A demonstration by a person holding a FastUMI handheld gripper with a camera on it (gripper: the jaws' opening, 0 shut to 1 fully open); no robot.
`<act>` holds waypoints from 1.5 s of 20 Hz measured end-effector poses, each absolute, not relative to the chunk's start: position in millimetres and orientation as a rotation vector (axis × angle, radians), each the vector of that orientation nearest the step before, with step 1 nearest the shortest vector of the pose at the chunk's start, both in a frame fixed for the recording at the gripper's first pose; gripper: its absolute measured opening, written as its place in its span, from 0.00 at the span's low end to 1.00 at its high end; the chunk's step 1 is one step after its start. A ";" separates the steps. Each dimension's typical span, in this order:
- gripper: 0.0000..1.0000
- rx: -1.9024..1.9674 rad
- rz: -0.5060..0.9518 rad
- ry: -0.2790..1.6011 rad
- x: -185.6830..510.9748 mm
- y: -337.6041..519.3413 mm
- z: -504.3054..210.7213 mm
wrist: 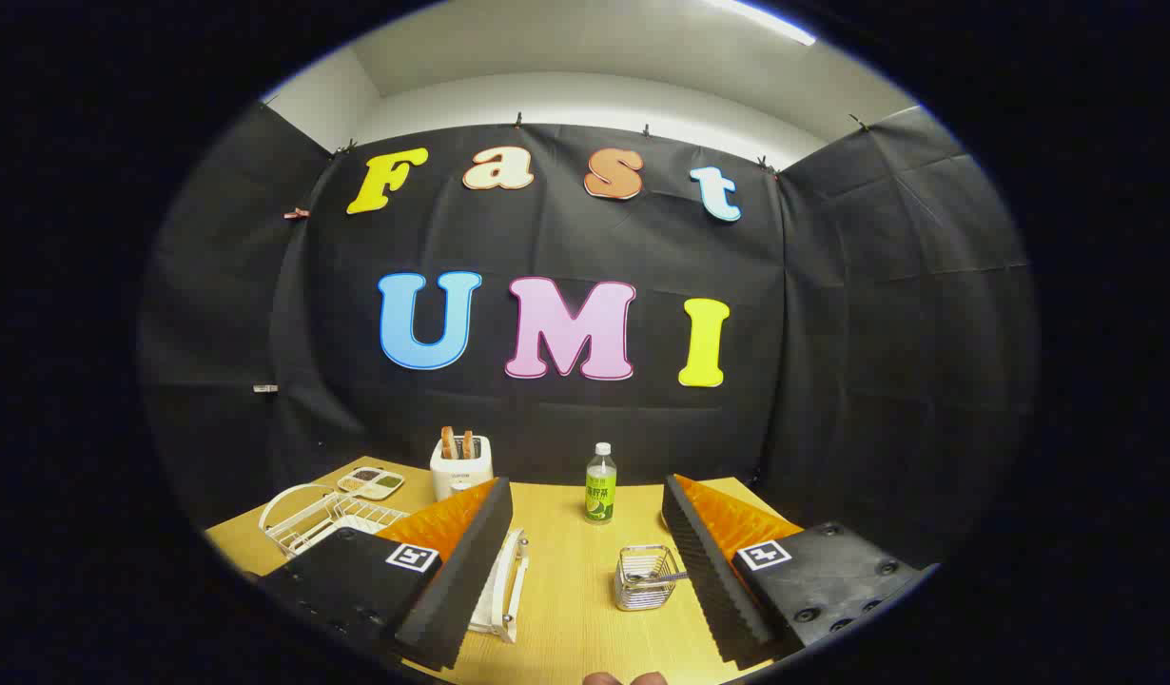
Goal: Take the plate from the dish rack, then take the spoon from the basket and place it into the plate.
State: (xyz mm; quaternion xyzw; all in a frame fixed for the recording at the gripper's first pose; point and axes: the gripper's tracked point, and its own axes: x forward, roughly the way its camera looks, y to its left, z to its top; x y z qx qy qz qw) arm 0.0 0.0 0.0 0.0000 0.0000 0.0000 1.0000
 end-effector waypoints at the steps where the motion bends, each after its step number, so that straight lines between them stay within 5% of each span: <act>1: 0.98 0.001 -0.001 0.014 0.3 1.2 -2.6; 19: 0.98 -0.030 0.055 0.060 7.7 34.6 -20.0; 30: 0.97 -0.087 0.160 0.254 78.5 100.6 -49.1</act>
